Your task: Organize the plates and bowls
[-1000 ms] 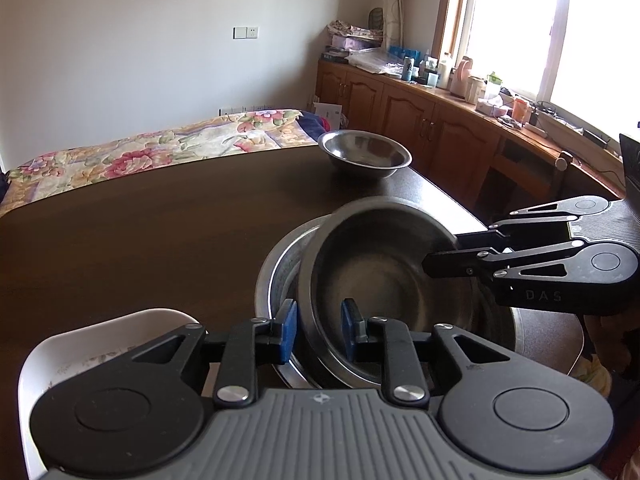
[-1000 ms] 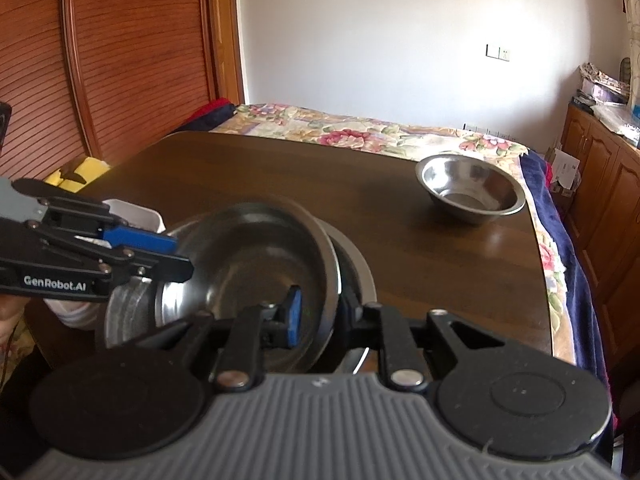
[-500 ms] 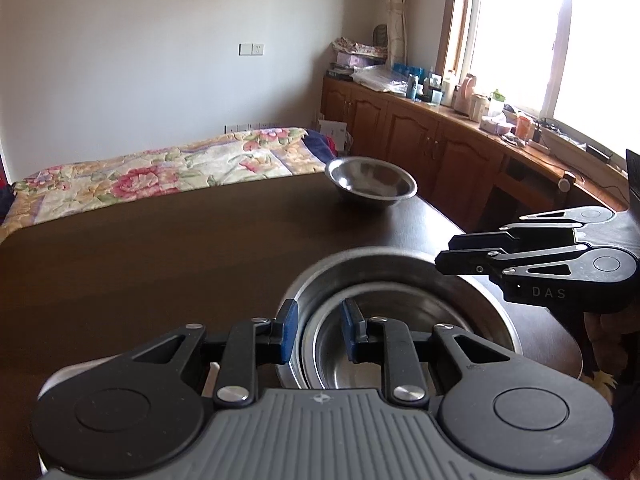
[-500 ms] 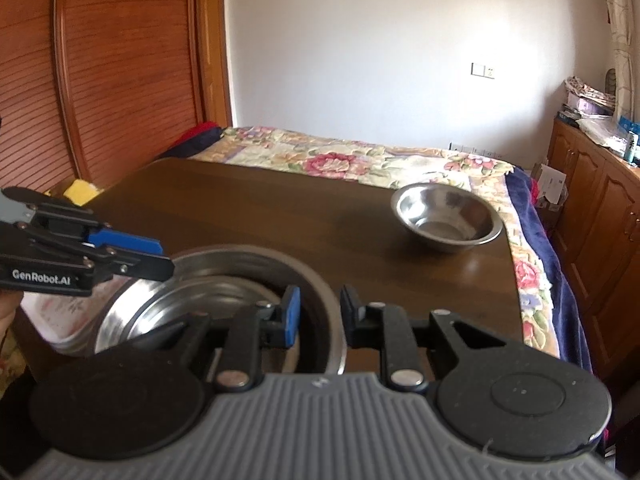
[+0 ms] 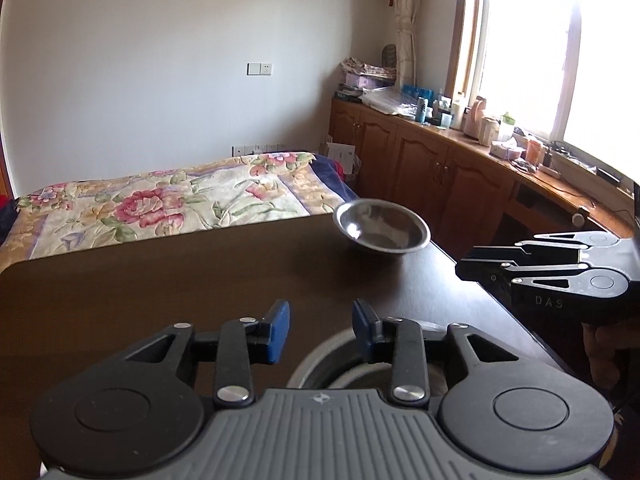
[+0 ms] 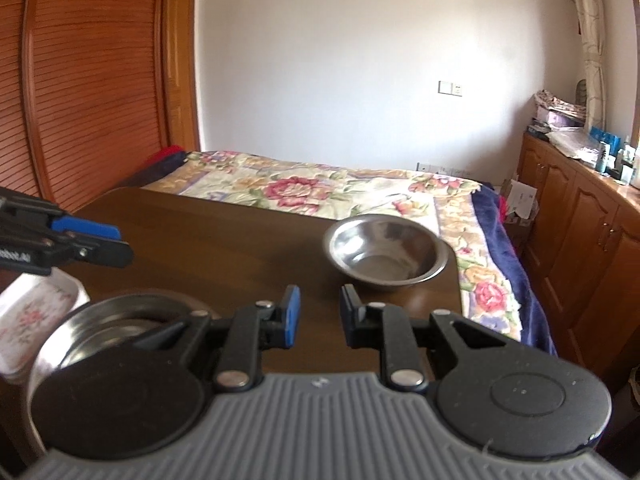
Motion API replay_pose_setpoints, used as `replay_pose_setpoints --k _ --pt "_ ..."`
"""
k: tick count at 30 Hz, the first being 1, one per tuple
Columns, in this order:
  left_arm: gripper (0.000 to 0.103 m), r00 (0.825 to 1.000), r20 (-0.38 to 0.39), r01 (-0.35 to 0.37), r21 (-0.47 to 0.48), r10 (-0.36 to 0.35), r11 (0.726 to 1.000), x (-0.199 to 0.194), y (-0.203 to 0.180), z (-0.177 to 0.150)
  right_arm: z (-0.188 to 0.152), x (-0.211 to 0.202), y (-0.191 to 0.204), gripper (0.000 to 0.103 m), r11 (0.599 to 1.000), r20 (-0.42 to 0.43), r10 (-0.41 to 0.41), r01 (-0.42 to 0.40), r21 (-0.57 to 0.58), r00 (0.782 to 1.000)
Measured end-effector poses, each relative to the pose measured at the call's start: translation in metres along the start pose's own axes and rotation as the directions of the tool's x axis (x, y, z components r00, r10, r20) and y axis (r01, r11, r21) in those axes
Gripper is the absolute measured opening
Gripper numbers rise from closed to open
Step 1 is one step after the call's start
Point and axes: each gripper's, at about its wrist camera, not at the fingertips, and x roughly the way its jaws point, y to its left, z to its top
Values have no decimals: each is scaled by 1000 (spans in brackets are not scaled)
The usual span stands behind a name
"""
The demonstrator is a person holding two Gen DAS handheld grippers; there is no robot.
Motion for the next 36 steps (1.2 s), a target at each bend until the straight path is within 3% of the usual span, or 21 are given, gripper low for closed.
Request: replay_pose_setpoints --k 7,9,11,14,19,31,36 --pt "75 1000 1 -20 21 20 1000 25 -4 18 2 16 -29 43 998 22 -34 33 45 999" --pt "93 1000 8 -20 24 20 1000 33 -4 24 3 22 -36 51 997 29 -50 48 52 998" --pt "100 1000 18 -24 23 24 999 38 -4 29 4 27 -43 62 996 37 -64 61 67 997" --pt "103 999 29 -30 43 28 999 49 -4 37 4 34 -52 81 993 49 -84 79 88 995" --pt "103 998 50 -51 62 48 997 67 -2 49 6 47 -69 92 988 51 -81 74 132 995" --pt "103 1000 22 -15 90 13 996 108 -1 68 9 78 -95 95 975 15 -53 48 216 998" --pt "103 1000 -14 19 83 -18 996 128 0 73 10 88 -98 91 974 -3 -48 48 220 999"
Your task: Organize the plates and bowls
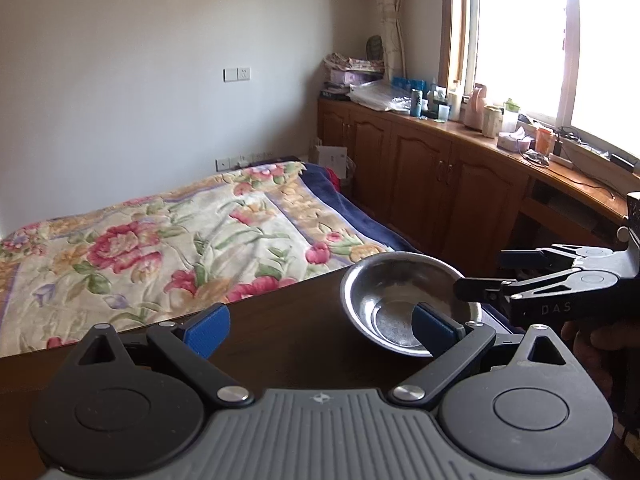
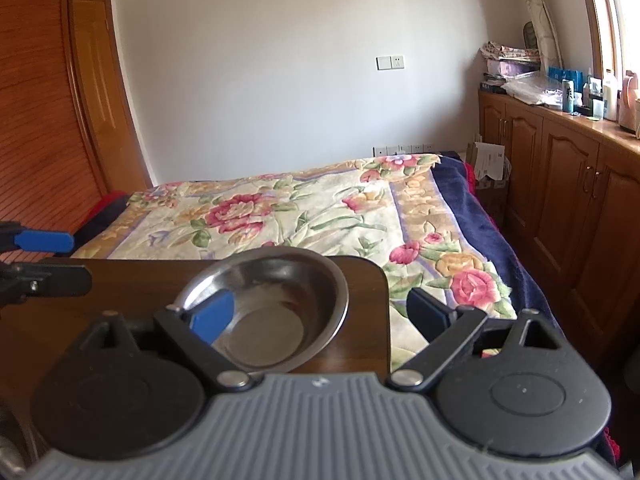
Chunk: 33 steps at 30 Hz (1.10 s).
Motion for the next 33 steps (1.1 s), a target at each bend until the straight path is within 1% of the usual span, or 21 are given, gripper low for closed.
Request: replay_pose_setpoints --k 2,4,5,6,7,9,10,13,14,16,18,19,21,22,23,25,27,29,31,33 --pt "103 1000 -20 19 -19 -19 1000 8 3 2 0 4 0 87 1000 -10 2 -2 -5 1000" --pt "103 998 -46 39 -33 -41 999 16 5 4 -1 6 1 80 1000 -22 4 -4 -10 1000" --pt "101 997 -58 43 -36 -45 998 19 5 5 -1 9 0 75 1000 -31 7 -8 -12 999" --pt "96 997 -68 45 -35 -47 998 23 5 5 -2 10 0 71 1000 -39 10 -10 -13 999" --pt "95 996 -78 43 -32 -46 999 26 5 6 -2 12 0 68 1000 -47 12 -13 -12 999" --pt "95 995 -93 43 -21 -45 999 32 5 6 -3 14 0 59 1000 -63 20 -20 -8 998" --pt "95 994 -100 45 -17 -46 999 35 5 6 -3 15 -1 59 1000 -71 26 -26 -2 997" --pt "89 991 -123 55 -22 -58 998 41 5 5 -2 16 -4 55 998 -91 60 -57 36 994" --pt "86 989 -132 62 -23 -65 998 43 4 5 -2 17 -3 53 997 -95 65 -61 42 993" --pt "83 986 -147 72 -34 -76 997 48 4 6 -1 18 -2 51 997 -100 66 -62 39 993" --pt "76 983 -164 80 -45 -87 996 53 4 6 -1 18 0 48 997 -103 66 -63 33 993" --pt "75 980 -174 84 -52 -92 995 56 3 6 -1 19 1 47 998 -103 66 -63 31 992" --pt "68 975 -192 100 -59 -109 993 61 2 5 -1 19 2 40 998 -107 64 -62 22 992" --pt "66 971 -205 110 -61 -120 992 64 1 5 -1 19 3 39 998 -109 64 -62 20 992" --pt "61 969 -213 114 -65 -125 991 66 1 5 -1 20 3 36 998 -112 66 -64 21 992" --pt "59 966 -224 116 -82 -132 990 70 1 5 -1 21 2 34 997 -116 74 -71 26 991" --pt "55 964 -231 117 -92 -135 989 72 2 5 -1 22 4 29 997 -120 74 -72 21 990" --pt "53 962 -238 116 -96 -136 989 74 2 5 -2 22 5 28 997 -122 76 -74 18 990" --pt "48 960 -244 115 -104 -137 988 74 2 5 -3 23 6 26 997 -125 81 -79 22 989" --pt "48 959 -247 112 -110 -137 988 73 3 5 -3 23 6 25 996 -125 83 -80 27 989"
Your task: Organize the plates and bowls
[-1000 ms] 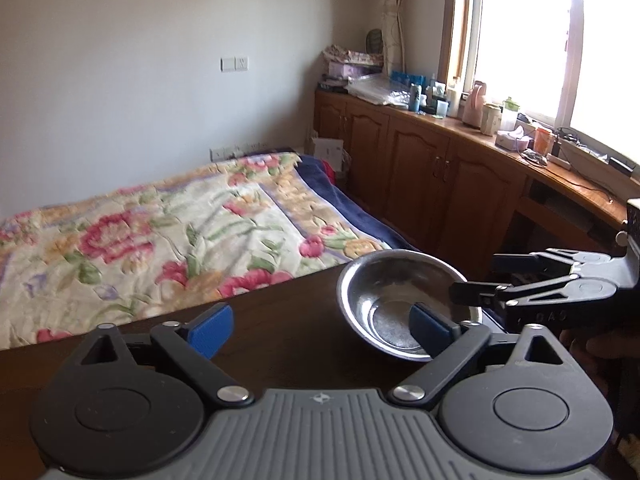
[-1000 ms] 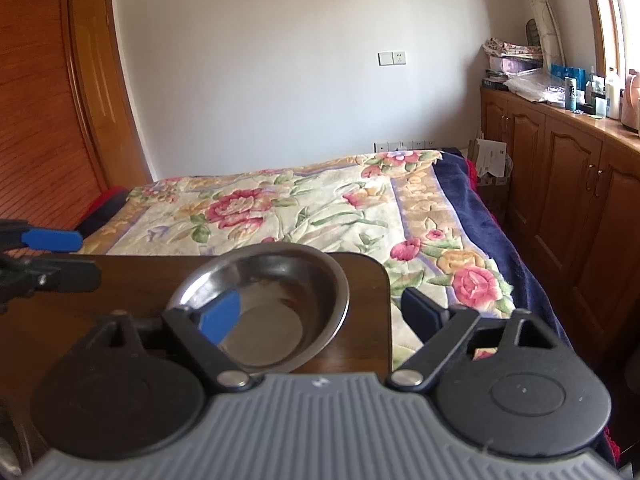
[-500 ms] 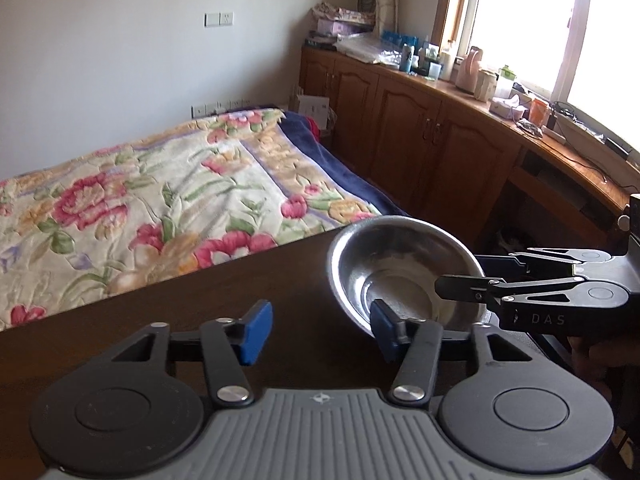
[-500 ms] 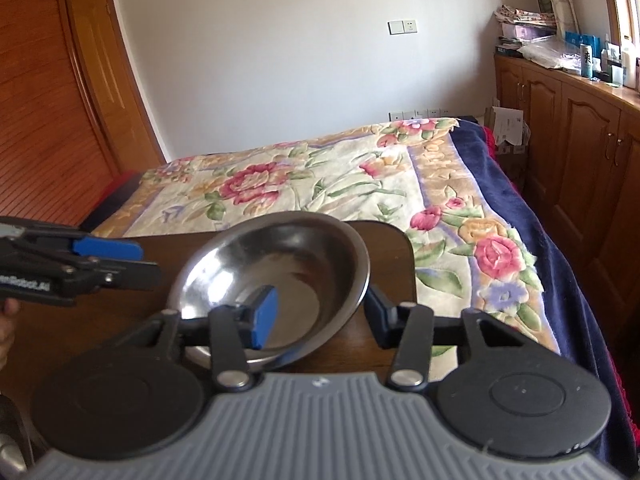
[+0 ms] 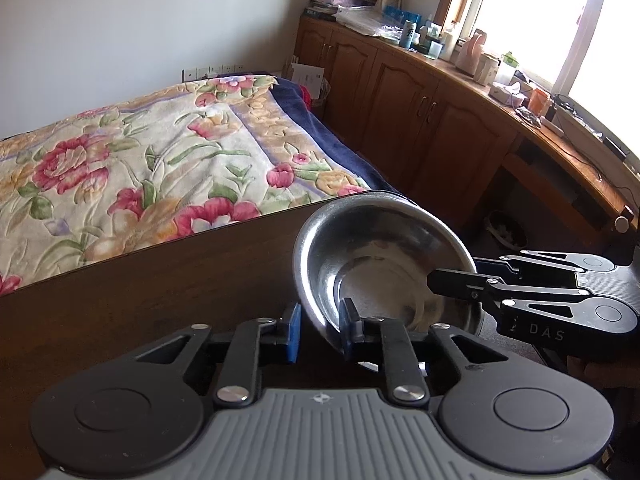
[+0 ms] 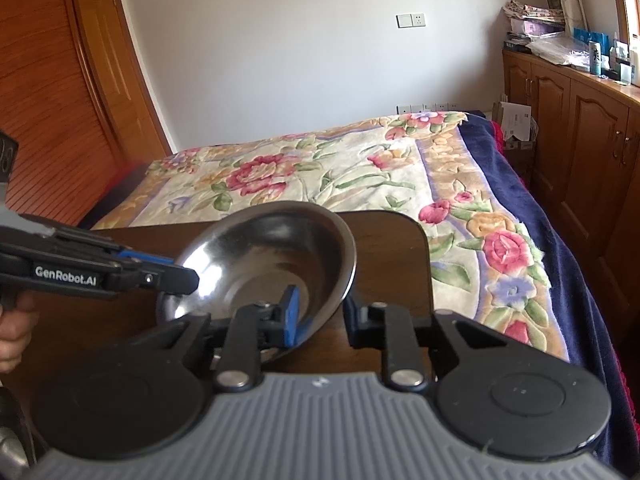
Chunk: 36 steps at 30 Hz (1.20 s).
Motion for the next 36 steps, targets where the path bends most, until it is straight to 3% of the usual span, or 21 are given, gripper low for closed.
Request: replay_pose_setpoints --k 18,36 --pt "46 996 86 17 6 -18 1000 -60 -6 -6 10 -34 24 22 1000 60 21 -20 -9 998" --pt "47 984 178 5 39 -12 999 -127 -8 -37 5 -67 64 23 997 95 38 -32 -65 995"
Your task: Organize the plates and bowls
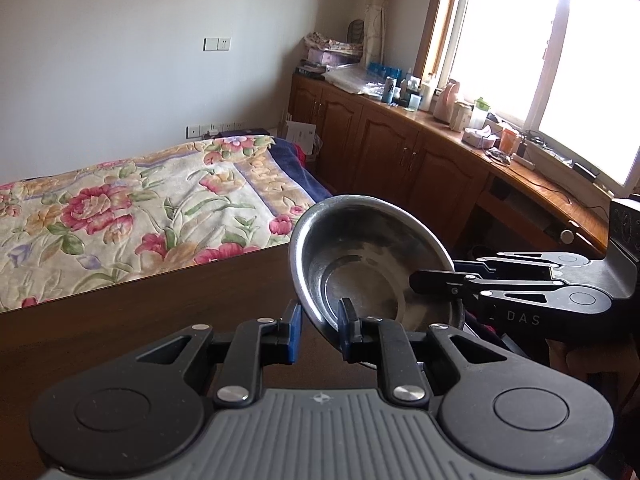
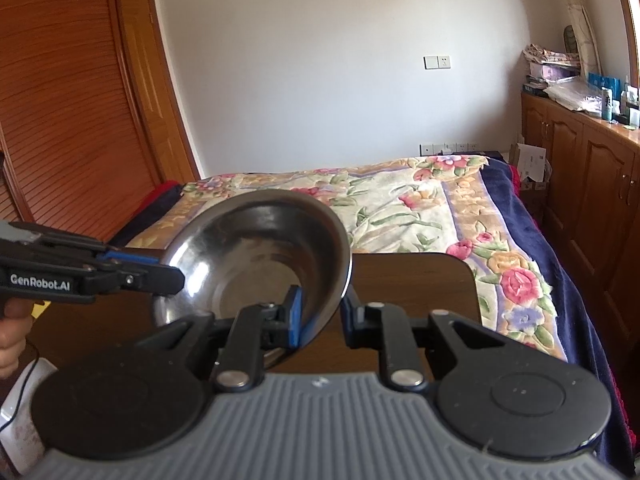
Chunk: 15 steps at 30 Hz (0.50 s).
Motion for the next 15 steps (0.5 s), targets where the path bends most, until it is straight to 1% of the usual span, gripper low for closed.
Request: replay_pose_setpoints --k 5,15 --pt "47 1000 20 6 4 -7 1000 -18 -3 -10 -3 -13 11 23 1000 12 5 -5 -12 1000" --pt "47 998 54 9 30 -11 999 -50 -13 -36 -19 -34 32 23 999 24 15 -14 -32 1000"
